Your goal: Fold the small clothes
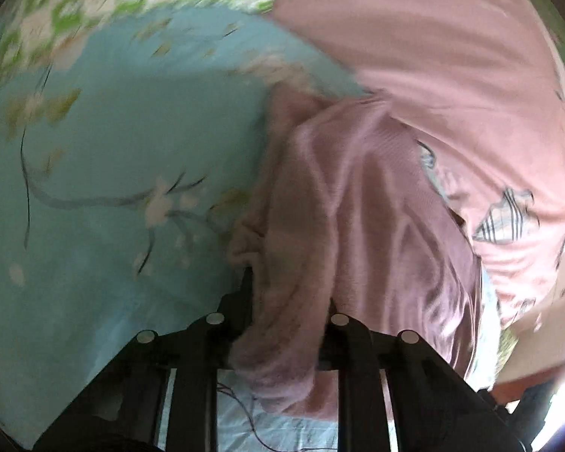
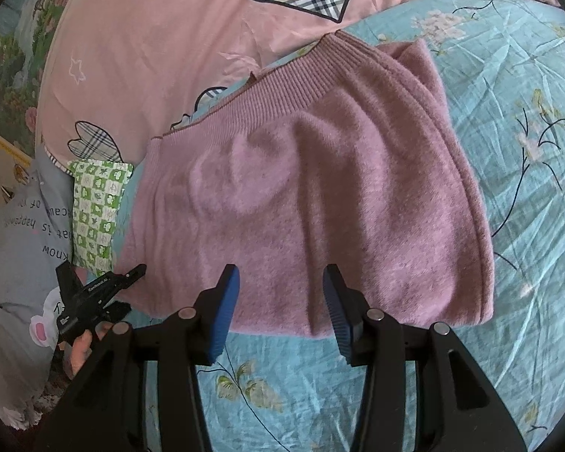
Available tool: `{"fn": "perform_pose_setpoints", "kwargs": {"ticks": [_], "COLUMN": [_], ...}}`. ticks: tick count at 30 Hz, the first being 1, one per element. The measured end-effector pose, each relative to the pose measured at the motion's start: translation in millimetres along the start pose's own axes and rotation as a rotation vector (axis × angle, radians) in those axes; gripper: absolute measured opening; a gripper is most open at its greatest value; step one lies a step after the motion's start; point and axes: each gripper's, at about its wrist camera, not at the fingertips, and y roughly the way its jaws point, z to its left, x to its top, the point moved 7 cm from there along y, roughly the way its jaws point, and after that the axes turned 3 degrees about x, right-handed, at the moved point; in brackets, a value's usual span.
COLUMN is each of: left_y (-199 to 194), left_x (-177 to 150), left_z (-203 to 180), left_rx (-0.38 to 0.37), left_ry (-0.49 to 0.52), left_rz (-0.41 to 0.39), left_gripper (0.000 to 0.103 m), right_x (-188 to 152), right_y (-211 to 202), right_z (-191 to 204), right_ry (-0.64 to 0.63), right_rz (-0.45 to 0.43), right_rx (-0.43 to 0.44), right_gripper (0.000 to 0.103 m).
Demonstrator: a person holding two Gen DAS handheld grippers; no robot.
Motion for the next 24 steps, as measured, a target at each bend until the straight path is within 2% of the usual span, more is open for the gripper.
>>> {"fn": "perform_pose_setpoints", "kwargs": {"ticks": [2,6,8,11,13,15,18,21,24], "left_y": [-10.4,-24.0,-18.2,4.3,22.8,34.2,36.1,35.3,34.6], "left_x": [0.3,-16.1,-31.3,-64.0,-87.9,-103.5,-107.2,-102.0,-102.0], "left_z": [-25.0,-102.1,-136.3,-173.9,-184.5,-187.8,-187.5,-186.4,-185.7], "left_rx": [-0.022,-0.135,-0.180,-0.176,-0.169,-0.153,-0.152,-0.168,-0.168], "left_ry": [0.066,0.246,0.324,0.454,0.513,0.541,0.540,0.522,0.528], "left_rz": [-0.014,-0.026,0.001,0.054,0.105,0.137,0.139,0.149,0.152], "left_gripper": [0.016,0.014,0.014,0.014,0.014,0.014,0.014,0.014,0.014], "right_x": [3.7,17.6,28.2,44.9,57.3,67.1,82.7,95.5,108.9], "right_y": [-1.5,-6.7,-10.0,-8.4,-1.1,10.9,35.4,65.2,97.6], "right_z": [-3.4,-12.7,-16.2,-13.6,-7.4,-1.3,9.2,26.3,47.0], "right_ry": [0.000,0.015,0.022,0.028,0.030,0.033,0.008,-0.016,-0.064], "right_rz": [-0.005,-0.028,-0.039,-0.034,-0.011,0.014,0.042,0.093,0.127], "right_rx": [0.003,0.010,0.018,0.048,0.098,0.136,0.157,0.226,0.256], "right_gripper": [0.047,0.047,0.047,0.047,0.050,0.071,0.074,0.074,0.074]}}
